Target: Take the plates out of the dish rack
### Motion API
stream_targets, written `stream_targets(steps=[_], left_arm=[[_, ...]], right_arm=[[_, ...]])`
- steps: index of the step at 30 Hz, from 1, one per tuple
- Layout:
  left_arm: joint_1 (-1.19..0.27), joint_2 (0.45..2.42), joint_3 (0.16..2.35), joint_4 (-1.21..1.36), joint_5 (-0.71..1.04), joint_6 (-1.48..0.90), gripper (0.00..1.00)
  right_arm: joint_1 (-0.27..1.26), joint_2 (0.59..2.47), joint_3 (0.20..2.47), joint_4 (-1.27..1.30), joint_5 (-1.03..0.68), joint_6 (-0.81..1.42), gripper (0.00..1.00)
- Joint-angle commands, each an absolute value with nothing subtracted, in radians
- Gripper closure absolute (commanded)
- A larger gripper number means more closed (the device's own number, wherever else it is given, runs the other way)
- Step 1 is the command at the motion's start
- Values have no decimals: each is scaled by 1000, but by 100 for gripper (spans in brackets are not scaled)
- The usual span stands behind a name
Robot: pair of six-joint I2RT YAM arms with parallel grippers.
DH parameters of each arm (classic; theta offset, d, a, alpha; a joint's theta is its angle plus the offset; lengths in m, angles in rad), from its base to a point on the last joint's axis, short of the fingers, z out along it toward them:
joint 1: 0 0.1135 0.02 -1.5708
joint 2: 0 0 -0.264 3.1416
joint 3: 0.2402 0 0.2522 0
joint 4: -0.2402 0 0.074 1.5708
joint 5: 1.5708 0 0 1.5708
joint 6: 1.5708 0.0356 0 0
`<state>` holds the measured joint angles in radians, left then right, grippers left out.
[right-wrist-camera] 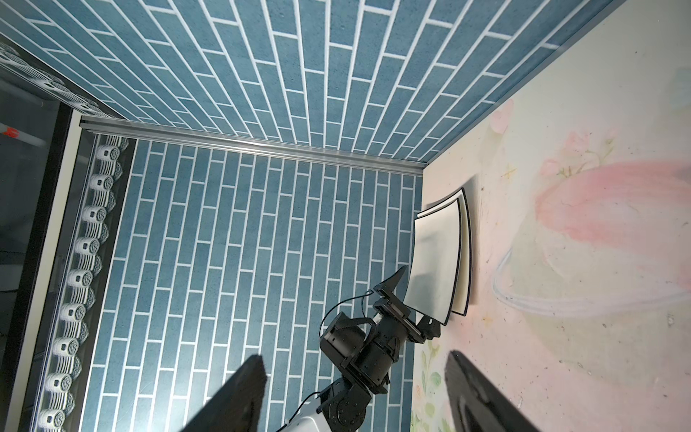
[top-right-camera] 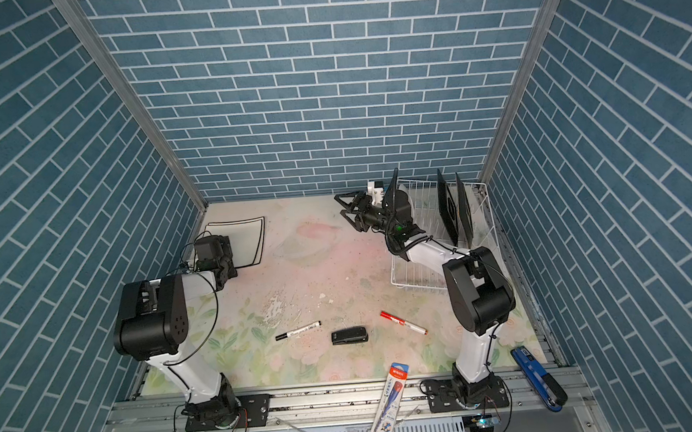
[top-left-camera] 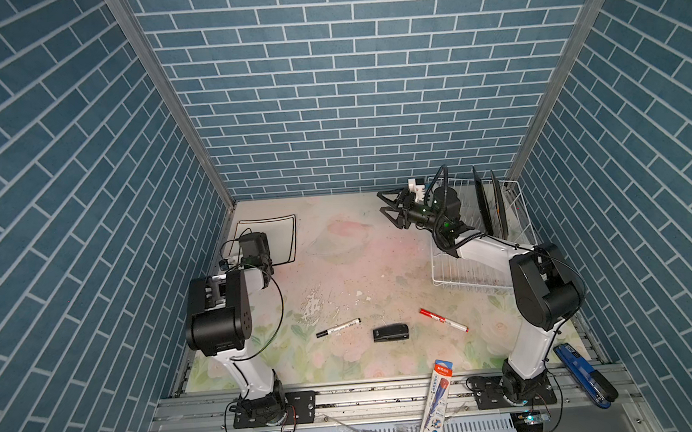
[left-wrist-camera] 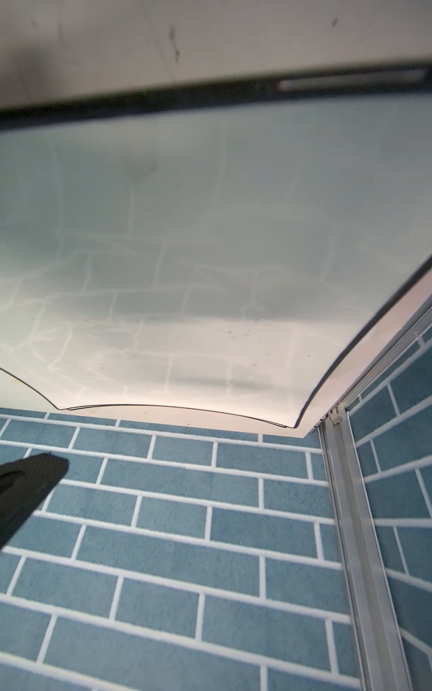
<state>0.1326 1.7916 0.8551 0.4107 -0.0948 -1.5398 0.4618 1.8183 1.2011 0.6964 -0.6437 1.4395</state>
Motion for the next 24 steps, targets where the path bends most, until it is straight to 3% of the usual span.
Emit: stream_targets(steps=[1, 24], left_arm=[[126, 1814, 865, 300, -59, -1522, 0], [123, 1729, 865, 238, -90, -1500, 0]], right_arm=[[458, 1784, 1200, 736, -649, 1425, 23], [456, 1768, 1172, 754, -644, 1425, 23]])
